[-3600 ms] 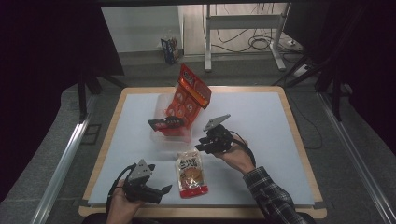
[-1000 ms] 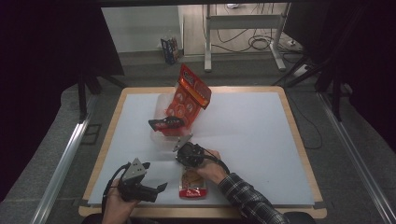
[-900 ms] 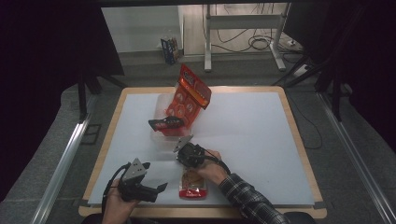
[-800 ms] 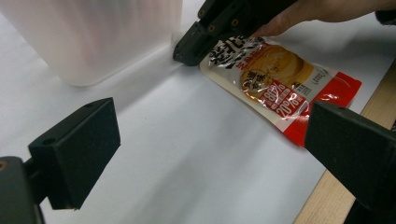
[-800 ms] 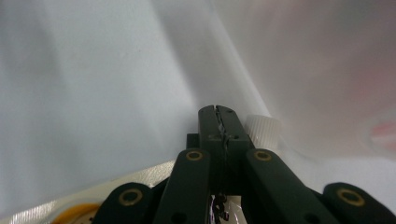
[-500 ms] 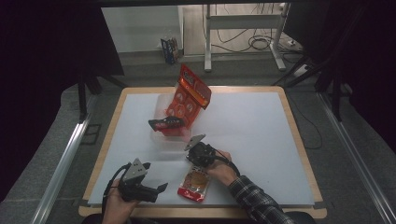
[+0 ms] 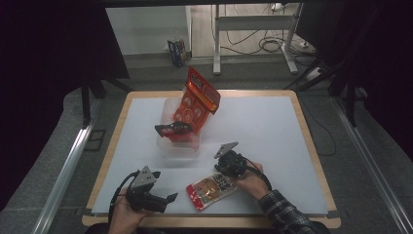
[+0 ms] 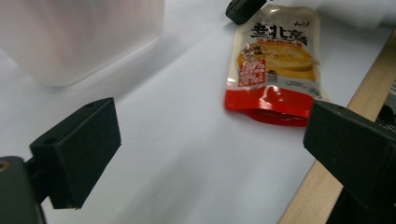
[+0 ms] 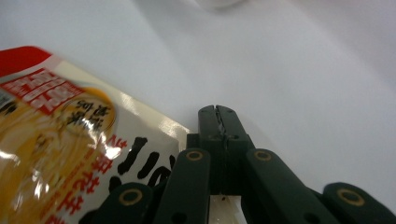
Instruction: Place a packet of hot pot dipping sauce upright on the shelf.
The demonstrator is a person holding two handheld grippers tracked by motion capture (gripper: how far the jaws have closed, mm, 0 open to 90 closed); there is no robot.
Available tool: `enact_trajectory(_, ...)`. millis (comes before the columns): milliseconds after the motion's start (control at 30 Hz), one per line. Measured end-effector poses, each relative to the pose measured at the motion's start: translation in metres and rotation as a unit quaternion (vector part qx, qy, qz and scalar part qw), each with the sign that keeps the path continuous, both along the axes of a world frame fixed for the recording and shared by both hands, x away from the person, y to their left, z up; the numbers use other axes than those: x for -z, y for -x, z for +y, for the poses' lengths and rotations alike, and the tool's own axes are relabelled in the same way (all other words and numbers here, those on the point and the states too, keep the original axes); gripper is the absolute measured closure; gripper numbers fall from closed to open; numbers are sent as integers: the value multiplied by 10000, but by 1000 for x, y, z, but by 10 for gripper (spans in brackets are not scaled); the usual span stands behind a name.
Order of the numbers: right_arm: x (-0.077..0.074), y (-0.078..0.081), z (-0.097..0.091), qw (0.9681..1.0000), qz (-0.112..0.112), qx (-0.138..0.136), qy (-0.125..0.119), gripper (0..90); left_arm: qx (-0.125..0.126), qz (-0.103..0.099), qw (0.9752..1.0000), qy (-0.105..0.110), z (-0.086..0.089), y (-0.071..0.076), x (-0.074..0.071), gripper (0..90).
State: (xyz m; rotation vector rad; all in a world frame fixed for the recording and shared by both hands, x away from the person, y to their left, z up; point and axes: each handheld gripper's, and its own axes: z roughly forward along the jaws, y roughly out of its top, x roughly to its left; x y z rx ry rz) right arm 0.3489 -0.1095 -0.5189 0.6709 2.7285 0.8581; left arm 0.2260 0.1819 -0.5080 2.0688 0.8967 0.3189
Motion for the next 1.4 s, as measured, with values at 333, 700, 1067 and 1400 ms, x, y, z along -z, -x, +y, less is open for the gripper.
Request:
enact_trajectory(333,-16,9,-22,9994,-155,29,-298,476,411,-12,9992,-12,-20,-3,3,233)
enact_trajectory(700,-21,27,-59,9979,-58,181,-615,162,838,-45,9961,265,-37,-11,6,537)
enact_trajectory(1067,-14,37,-79,9950,256,297,-914,0,1236,93,9923,1,-65,-18,21,825)
enact_trajectory(1400,-7,40,-75,9952,465,127,-853,0,1121,129,9931,-317,-70,-14,34,900)
